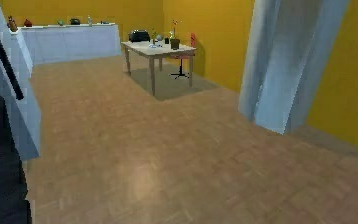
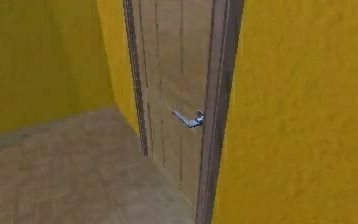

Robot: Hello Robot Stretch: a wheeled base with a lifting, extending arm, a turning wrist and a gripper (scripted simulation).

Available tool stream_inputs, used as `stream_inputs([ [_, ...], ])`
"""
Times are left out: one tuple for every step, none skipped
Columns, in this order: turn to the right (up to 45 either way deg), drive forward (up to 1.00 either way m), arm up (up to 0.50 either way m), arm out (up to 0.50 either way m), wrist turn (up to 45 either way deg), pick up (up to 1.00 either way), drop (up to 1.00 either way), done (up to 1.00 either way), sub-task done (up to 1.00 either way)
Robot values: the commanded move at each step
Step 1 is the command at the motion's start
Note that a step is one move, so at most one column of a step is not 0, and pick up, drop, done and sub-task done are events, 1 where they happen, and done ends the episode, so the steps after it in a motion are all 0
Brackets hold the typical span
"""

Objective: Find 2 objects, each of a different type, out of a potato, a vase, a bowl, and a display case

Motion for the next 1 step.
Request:
stream_inputs([
  [-30.0, 0.00, 0.00, 0.00, 0.0, 0.00, 0.00, 0.00, 0.00],
])
